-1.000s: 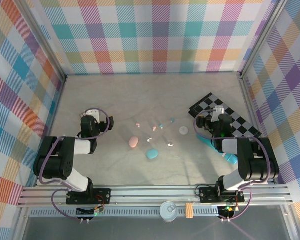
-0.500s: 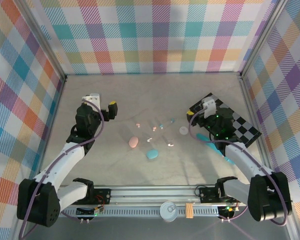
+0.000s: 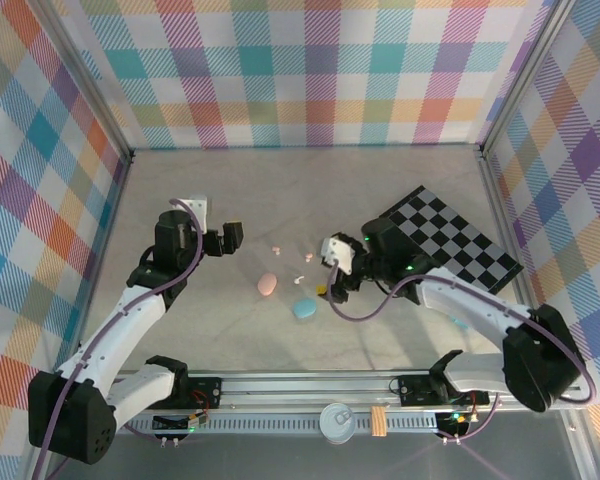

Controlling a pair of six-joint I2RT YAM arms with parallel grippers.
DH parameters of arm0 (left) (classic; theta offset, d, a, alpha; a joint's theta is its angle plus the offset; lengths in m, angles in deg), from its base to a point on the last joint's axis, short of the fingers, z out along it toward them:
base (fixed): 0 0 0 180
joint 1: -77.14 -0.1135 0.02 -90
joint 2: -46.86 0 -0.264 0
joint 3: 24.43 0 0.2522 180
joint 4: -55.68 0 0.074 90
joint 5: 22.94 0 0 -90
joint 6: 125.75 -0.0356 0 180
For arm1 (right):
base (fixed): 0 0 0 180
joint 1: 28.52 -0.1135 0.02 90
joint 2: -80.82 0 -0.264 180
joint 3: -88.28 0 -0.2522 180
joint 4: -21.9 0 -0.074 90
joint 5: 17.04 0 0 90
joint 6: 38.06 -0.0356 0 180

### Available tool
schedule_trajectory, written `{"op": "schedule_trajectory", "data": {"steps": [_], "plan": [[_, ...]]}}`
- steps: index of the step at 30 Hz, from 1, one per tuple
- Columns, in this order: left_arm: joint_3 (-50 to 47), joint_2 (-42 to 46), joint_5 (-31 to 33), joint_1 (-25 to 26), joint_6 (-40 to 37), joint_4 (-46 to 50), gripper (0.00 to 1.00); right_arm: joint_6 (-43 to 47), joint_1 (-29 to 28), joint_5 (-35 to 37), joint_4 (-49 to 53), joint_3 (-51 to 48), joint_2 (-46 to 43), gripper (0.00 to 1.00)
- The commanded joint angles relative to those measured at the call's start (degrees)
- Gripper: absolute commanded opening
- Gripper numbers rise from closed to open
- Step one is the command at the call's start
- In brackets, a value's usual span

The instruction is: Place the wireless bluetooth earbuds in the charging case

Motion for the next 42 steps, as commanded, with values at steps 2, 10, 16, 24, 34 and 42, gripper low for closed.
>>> {"op": "schedule_trajectory", "data": {"steps": [2,10,16,24,34,42], "plan": [[1.80,0.43,-1.50,0.29,1.03,3.07,1.00,7.43,-4.72,1.14,7.43,3.46,6.42,0.99],[2.14,0.24,-1.36,0.29,0.51,3.59,1.00,11.23,-8.99,8.05,9.42,8.06,18.90,0.96],[1.61,0.76,-0.87,0.33,-0.01,3.82,1.00,11.29,-10.01,8.41,8.24,9.21,22.58,0.86],[1.53,-0.10,-1.50,0.29,0.55,2.70,1.00,11.17,-10.34,7.36,8.28,10.02,25.01,0.61],[1.28,0.27,-1.55,0.30,0.77,3.29,1.00,10.21,-10.40,6.82,8.91,10.27,25.40,0.41],[-0.64,0.33,-3.32,1.49,0.65,-2.33,1.00,8.57,-10.37,7.26,10.60,10.28,21.26,0.39]]}}
